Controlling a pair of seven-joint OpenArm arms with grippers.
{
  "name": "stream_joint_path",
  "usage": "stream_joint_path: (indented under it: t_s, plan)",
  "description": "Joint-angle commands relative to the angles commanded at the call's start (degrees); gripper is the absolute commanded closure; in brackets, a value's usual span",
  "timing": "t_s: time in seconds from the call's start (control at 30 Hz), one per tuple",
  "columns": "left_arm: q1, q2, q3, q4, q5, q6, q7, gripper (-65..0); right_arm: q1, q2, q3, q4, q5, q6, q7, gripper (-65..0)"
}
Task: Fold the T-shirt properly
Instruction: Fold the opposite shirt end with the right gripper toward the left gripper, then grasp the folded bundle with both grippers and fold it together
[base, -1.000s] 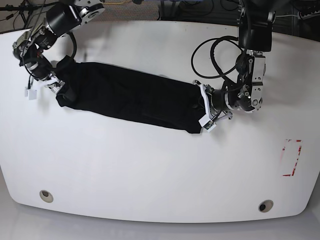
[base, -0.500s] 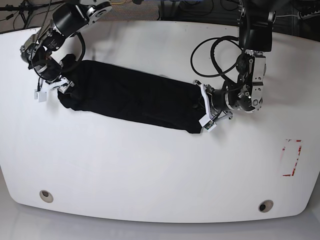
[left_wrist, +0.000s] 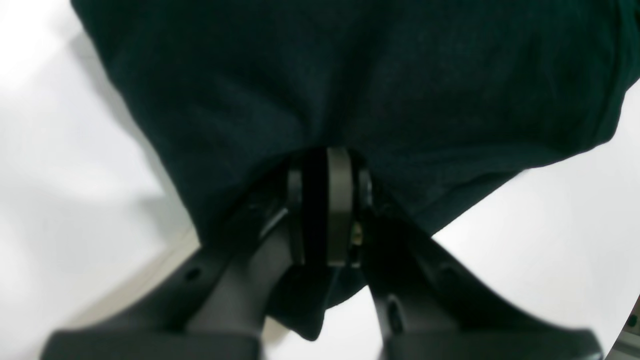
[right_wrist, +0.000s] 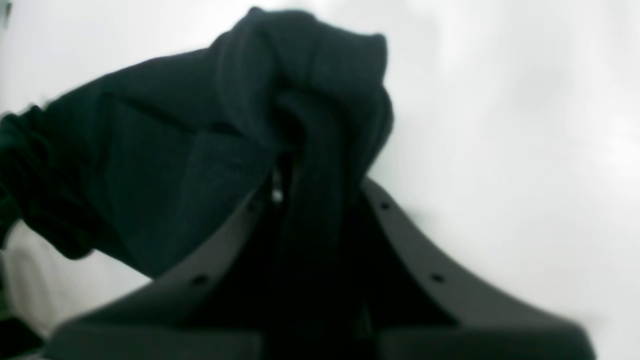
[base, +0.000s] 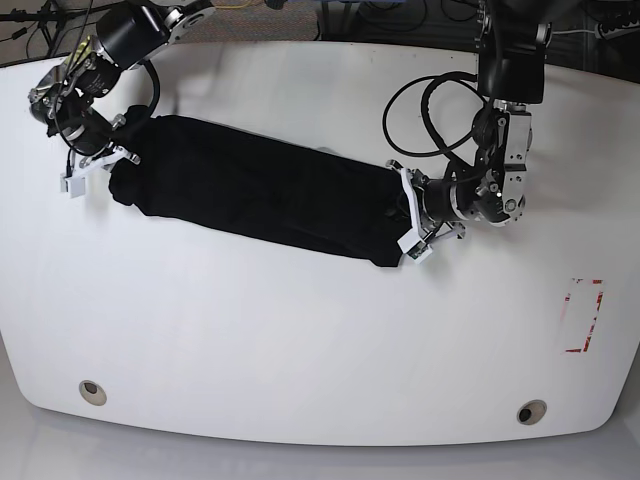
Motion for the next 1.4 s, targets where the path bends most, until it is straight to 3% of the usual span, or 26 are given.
stream_joint_path:
  t_s: [0.23, 0.53, 0.8, 0.97, 1.13, 1.4]
  plan:
    - [0.0, 0.2, 0.1, 0.0, 0.0, 0.0, 0.1, -4.3, -3.2, -0.4, -7.8, 12.6, 0.1, 0.0, 0.0, 0.0]
    - [-0.4, 3.1, 0.1, -1.9, 0.1, 0.0, 0.1, -4.3, -4.5, -7.6, -17.1, 23.7, 0.0, 0.0, 0.9, 0.0]
    - [-2.5, 5.7, 0.2, -7.6, 0.1, 0.0, 0.2, -4.3, -2.9, -12.4, -25.8, 24.0, 0.0, 0.0, 3.9, 0.0]
    - [-2.6, 5.8, 0.2, -8.2, -0.1, 0.7, 1.6, -4.3, -1.7, -14.4, -30.0, 23.5, -1.3, 0.0, 5.5, 0.0]
    - [-2.6, 6.5, 0.1, -8.0, -0.3, 0.8, 3.2, -4.3, 0.6, -15.3, -34.5, 20.1, -5.7, 0.0, 6.0, 0.0]
    - [-2.7, 6.5, 0.1, -8.0, -0.3, 0.7, 3.5, -4.3, 1.9, -15.5, -39.5, 14.9, -7.0, 0.0, 11.3, 0.0]
